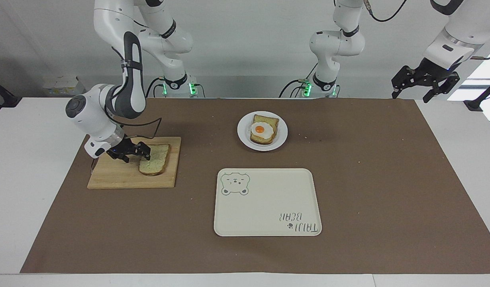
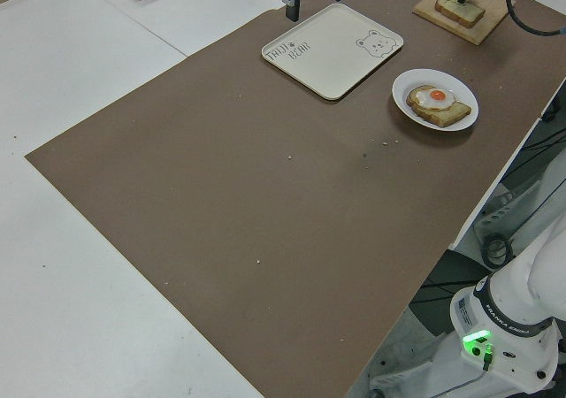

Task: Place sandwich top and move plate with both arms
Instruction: 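Close the right gripper on the bread slice's edge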

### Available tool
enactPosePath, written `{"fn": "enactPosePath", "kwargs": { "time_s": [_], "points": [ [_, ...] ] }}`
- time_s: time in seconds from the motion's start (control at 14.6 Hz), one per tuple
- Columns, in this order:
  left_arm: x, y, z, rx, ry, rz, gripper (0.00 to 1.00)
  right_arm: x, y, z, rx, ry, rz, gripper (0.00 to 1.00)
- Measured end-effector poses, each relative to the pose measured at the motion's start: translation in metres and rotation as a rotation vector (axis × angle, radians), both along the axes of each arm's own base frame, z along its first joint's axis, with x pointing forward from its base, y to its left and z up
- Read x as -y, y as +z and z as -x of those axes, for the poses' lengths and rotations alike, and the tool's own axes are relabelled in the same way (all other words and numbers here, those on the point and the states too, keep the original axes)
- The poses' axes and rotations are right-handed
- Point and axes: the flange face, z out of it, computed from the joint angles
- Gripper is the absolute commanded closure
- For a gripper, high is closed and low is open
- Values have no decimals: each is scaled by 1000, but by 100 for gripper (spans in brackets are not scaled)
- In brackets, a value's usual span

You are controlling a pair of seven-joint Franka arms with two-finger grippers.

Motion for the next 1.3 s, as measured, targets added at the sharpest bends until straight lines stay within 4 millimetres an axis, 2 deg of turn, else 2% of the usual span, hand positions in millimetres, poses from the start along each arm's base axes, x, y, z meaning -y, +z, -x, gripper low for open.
{"fn": "enactPosePath", "kwargs": {
  "time_s": [0.14, 0.34, 1.16, 1.3],
  "points": [
    [-3, 0, 0, 0, 6, 0, 0, 0, -1, 1, -2, -2, -2, 69],
    [-4, 1, 1, 1, 8, 0, 0, -3, 0, 0, 1, -3, -8, 100],
    [-4, 1, 1, 1, 8, 0, 0, -5, 3, 0, 6, 0, -10, 100],
    [-4, 1, 1, 1, 8, 0, 0, -6, 10, -5, 19, 4, -9, 100]
  ]
}}
